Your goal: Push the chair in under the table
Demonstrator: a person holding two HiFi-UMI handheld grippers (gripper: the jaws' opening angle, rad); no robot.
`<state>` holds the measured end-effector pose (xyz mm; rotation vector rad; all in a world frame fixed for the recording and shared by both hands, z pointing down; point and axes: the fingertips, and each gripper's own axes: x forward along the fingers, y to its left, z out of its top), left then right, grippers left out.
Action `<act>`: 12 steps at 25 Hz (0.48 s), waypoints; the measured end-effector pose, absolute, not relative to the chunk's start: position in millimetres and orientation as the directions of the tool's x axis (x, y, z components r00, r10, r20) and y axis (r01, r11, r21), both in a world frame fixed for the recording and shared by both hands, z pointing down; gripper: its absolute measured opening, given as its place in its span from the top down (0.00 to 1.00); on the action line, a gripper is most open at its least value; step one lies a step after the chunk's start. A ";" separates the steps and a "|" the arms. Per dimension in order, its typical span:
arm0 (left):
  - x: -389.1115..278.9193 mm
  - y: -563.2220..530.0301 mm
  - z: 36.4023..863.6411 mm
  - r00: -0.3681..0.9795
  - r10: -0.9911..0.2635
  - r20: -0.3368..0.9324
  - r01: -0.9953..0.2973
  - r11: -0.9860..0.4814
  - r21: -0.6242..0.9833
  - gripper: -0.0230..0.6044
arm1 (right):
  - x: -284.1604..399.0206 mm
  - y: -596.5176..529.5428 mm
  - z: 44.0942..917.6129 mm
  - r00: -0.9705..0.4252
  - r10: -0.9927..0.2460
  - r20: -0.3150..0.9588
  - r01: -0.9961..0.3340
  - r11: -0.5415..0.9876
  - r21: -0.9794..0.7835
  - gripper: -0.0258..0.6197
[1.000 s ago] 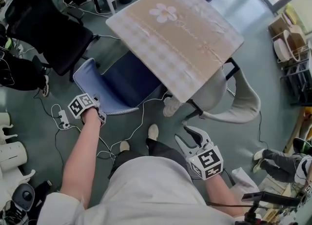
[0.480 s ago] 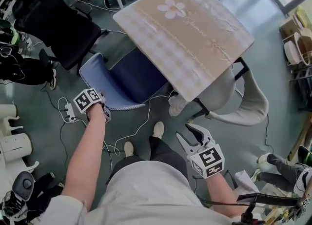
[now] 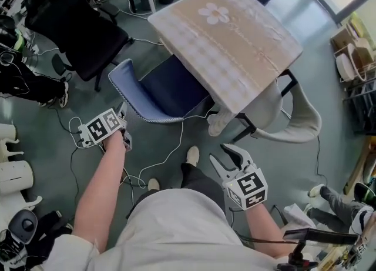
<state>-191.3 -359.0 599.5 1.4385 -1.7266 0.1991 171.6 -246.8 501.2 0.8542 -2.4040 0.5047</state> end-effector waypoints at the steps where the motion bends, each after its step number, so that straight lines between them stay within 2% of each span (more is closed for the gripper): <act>1: -194.0 -348.8 589.6 0.054 -0.746 0.664 -0.871 0.290 0.396 0.59 | 162.9 -239.9 498.8 -0.658 -0.466 0.591 -0.661 0.734 -0.157 0.68; 4: -202.7 -310.8 559.5 0.118 -0.790 0.602 -0.893 0.180 0.412 0.62 | 135.0 -217.3 490.7 -0.663 -0.478 0.576 -0.652 0.746 -0.132 0.68; 9: -211.5 -232.7 513.6 0.252 -0.838 0.485 -0.898 -0.016 0.439 0.89 | 85.2 -170.0 480.7 -0.674 -0.490 0.553 -0.637 0.764 -0.099 0.69; 12: -209.3 -180.6 490.4 0.357 -0.833 0.422 -0.881 -0.152 0.447 0.95 | 57.5 -137.0 474.0 -0.676 -0.495 0.545 -0.626 0.776 -0.072 0.77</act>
